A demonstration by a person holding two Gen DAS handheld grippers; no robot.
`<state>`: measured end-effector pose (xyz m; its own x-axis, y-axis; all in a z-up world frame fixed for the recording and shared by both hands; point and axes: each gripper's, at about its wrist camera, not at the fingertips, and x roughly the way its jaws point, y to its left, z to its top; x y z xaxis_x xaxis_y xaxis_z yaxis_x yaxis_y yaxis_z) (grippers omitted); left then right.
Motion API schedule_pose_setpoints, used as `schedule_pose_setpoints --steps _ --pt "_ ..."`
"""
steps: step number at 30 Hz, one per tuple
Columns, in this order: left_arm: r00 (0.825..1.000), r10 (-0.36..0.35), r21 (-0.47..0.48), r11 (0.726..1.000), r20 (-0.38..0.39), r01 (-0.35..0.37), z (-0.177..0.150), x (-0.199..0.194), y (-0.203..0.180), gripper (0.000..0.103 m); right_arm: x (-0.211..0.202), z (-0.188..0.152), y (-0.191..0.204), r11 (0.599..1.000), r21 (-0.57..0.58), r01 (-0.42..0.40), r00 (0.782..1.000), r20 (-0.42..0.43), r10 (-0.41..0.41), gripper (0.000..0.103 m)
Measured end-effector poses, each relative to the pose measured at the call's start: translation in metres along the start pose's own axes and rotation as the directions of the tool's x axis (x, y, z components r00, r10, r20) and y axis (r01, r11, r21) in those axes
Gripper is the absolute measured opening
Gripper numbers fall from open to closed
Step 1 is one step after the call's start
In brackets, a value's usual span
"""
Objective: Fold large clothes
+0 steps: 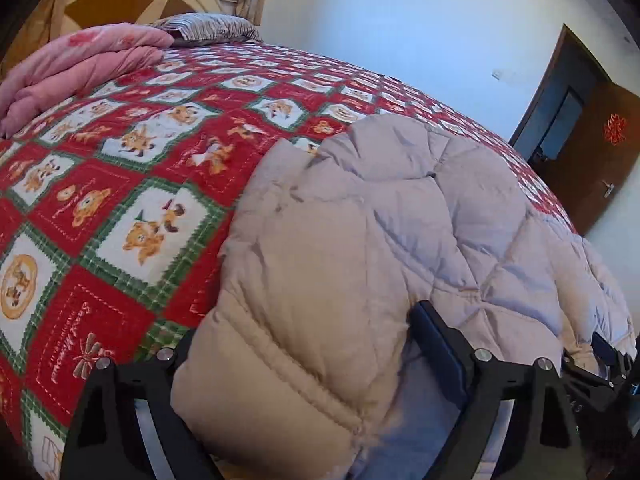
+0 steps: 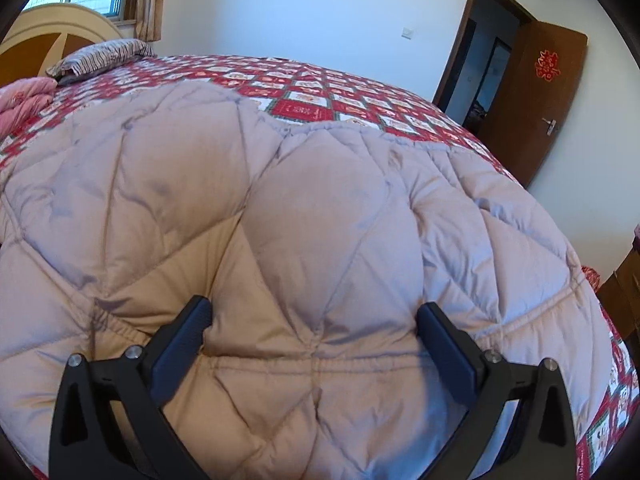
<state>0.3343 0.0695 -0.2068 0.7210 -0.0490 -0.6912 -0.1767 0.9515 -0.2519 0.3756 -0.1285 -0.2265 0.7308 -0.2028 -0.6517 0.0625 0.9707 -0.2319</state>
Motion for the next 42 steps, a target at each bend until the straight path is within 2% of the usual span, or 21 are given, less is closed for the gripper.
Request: schedule_pose_setpoints --steps 3,4,5,8,12,16,18,20,23,24,26,28,36,39,42 --pt "0.999 -0.030 0.006 1.000 0.012 0.030 0.002 -0.003 -0.007 0.065 0.007 0.003 0.003 1.000 -0.017 -0.012 1.000 -0.022 0.011 0.103" --pt "0.999 -0.037 0.007 0.999 0.014 0.037 0.003 -0.005 -0.008 0.051 0.010 0.004 0.003 1.000 -0.015 -0.020 0.999 -0.028 0.019 0.103" --pt "0.998 -0.053 0.008 0.999 0.018 0.053 0.003 -0.009 -0.009 0.041 0.010 0.004 0.003 1.000 -0.015 -0.022 0.999 -0.029 0.022 0.103" --pt "0.996 -0.079 0.034 0.996 0.028 0.079 0.007 -0.017 -0.013 0.029 0.008 0.003 0.005 1.000 -0.017 -0.011 1.000 -0.022 0.011 0.103" --pt "0.994 -0.106 0.014 0.994 0.026 0.106 0.008 -0.019 -0.004 0.027 0.000 0.002 0.001 1.000 -0.008 -0.025 0.999 -0.043 0.024 0.103" --pt "0.990 -0.135 -0.005 0.991 0.032 0.135 0.004 -0.016 0.004 0.027 -0.036 -0.022 -0.008 0.998 0.008 -0.066 0.997 -0.038 0.066 0.103" --pt "0.990 -0.133 -0.015 0.991 0.043 0.134 0.001 -0.015 0.003 0.030 -0.046 -0.039 -0.008 0.997 -0.003 -0.071 0.997 -0.018 0.071 0.103" --pt "0.992 -0.116 -0.036 0.992 0.050 0.118 -0.002 -0.014 0.002 0.040 -0.045 -0.053 -0.004 0.998 -0.026 -0.053 0.998 0.013 0.054 0.103" --pt "0.992 -0.115 -0.055 0.992 0.046 0.118 -0.002 -0.009 0.004 0.046 -0.039 -0.053 -0.001 0.999 -0.020 -0.042 0.999 0.015 0.042 0.103" --pt "0.991 -0.129 -0.052 0.990 0.046 0.131 -0.003 -0.009 0.005 0.044 -0.038 -0.052 0.001 0.999 -0.026 -0.032 0.999 0.014 0.032 0.103" --pt "0.984 -0.170 -0.042 0.984 0.057 0.173 -0.002 -0.013 0.007 0.023 -0.036 -0.051 0.005 0.999 -0.036 -0.020 1.000 0.016 0.020 0.103" --pt "0.977 -0.202 -0.057 0.977 0.062 0.206 -0.001 -0.020 0.011 0.018 -0.034 -0.049 0.006 0.999 -0.039 -0.020 1.000 0.015 0.021 0.103" --pt "0.945 -0.303 -0.097 0.944 0.122 0.316 0.004 -0.066 0.035 0.015 -0.042 -0.053 0.024 0.998 -0.055 0.025 0.999 0.020 -0.024 0.103" --pt "0.942 -0.305 -0.107 0.941 0.138 0.320 0.005 -0.077 0.049 0.015 -0.051 -0.058 0.037 0.996 -0.067 0.052 0.998 0.039 -0.049 0.103" --pt "0.947 -0.278 -0.106 0.949 0.164 0.297 0.010 -0.089 0.068 0.015 -0.061 -0.061 0.058 0.997 -0.066 0.032 0.998 0.050 -0.028 0.103"
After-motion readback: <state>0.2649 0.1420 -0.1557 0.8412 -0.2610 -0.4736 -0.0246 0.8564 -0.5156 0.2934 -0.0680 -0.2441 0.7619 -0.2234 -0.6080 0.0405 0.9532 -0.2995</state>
